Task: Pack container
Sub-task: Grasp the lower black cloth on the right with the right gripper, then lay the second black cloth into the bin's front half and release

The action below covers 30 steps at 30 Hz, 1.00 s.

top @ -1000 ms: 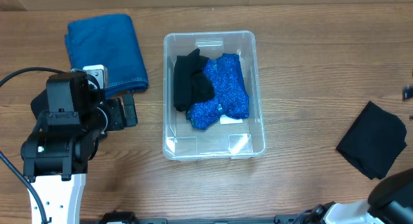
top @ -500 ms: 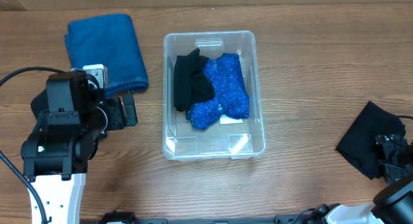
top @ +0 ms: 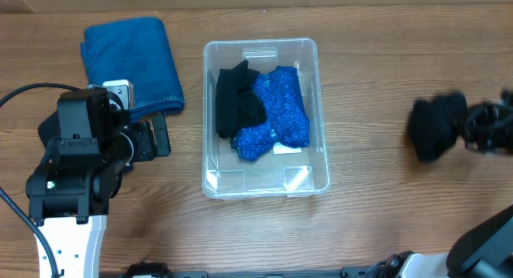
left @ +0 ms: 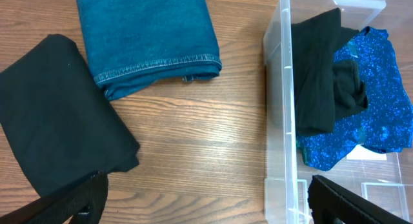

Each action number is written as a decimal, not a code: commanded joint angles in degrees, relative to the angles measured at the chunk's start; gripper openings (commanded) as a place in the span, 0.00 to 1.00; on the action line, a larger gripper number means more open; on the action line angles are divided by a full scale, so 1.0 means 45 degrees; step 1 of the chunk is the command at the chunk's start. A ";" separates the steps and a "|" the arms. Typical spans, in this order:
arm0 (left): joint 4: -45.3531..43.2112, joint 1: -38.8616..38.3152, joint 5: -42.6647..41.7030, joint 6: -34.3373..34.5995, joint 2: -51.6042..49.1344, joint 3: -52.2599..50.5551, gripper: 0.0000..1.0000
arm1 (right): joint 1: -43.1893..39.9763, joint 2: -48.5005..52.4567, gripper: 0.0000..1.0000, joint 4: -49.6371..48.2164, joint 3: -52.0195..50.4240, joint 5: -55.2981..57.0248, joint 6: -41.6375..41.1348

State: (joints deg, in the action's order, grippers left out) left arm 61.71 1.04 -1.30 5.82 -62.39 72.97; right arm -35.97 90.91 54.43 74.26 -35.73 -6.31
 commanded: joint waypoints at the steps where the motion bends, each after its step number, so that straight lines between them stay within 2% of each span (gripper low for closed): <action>1: -0.0049 -0.0073 -0.0044 0.0083 -0.0029 0.0272 1.00 | 0.3390 -0.1069 0.04 0.1690 0.3813 -0.0559 0.3643; 2: -0.0049 -0.0073 -0.0039 0.0083 -0.0029 0.0272 1.00 | 0.4425 -0.1073 0.04 0.2234 0.4677 -0.0185 0.4420; 4: -0.0049 -0.0073 -0.0039 0.0083 -0.0029 0.0272 1.00 | 0.7660 -0.1073 0.04 0.3240 0.6047 0.1817 0.6368; 6: -0.0049 -0.0073 -0.0044 0.0087 -0.0029 0.0272 1.00 | 1.0307 -0.1015 0.04 0.3696 0.6081 0.3128 0.7815; 9: -0.0044 -0.0073 -0.0044 0.0087 -0.0029 0.0272 1.00 | 1.3755 -0.0272 0.04 0.5013 0.6071 0.3478 0.9797; 11: -0.0044 -0.0073 -0.0044 0.0087 -0.0029 0.0272 1.00 | 1.4834 0.0520 0.04 0.5236 0.5872 0.3507 0.9840; 17: -0.0049 -0.0073 -0.0039 0.0083 -0.0029 0.0272 1.00 | 1.5926 0.2676 0.04 0.5659 0.4891 0.2730 0.9840; 23: -0.0058 -0.0073 -0.0039 0.0083 -0.0029 0.0272 1.00 | 1.6543 0.2783 0.04 0.5066 0.3376 0.2453 1.0108; 24: -0.0053 -0.0073 -0.0034 0.0083 -0.0029 0.0272 1.00 | 1.6441 0.2783 0.13 0.4425 0.3075 0.2608 0.9714; 25: -0.0049 -0.0073 -0.0039 0.0083 -0.0029 0.0272 1.00 | 1.6296 0.2783 0.88 0.3473 0.2822 0.3303 0.8524; 26: -0.0049 -0.0073 -0.0039 0.0083 -0.0029 0.0272 1.00 | 1.6033 0.2783 1.00 0.1836 0.2531 0.5372 0.5994; 27: -0.0049 -0.0073 -0.0044 0.0083 -0.0029 0.0272 1.00 | 1.5752 0.2788 1.00 0.0675 0.2487 0.7504 0.3939; 29: -0.0029 -0.0073 -0.0044 0.0083 -0.0029 0.0272 1.00 | 1.5086 0.2778 1.00 -0.0767 0.2652 1.0190 0.1690; 30: 0.0019 -0.0073 -0.0044 0.0083 -0.0029 0.0272 1.00 | 1.4838 0.2778 1.00 -0.0869 0.2793 1.0564 0.1336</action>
State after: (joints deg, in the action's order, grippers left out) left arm 61.73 1.04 -1.32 5.82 -62.43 73.03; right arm 35.07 104.42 54.54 85.67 -6.81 15.90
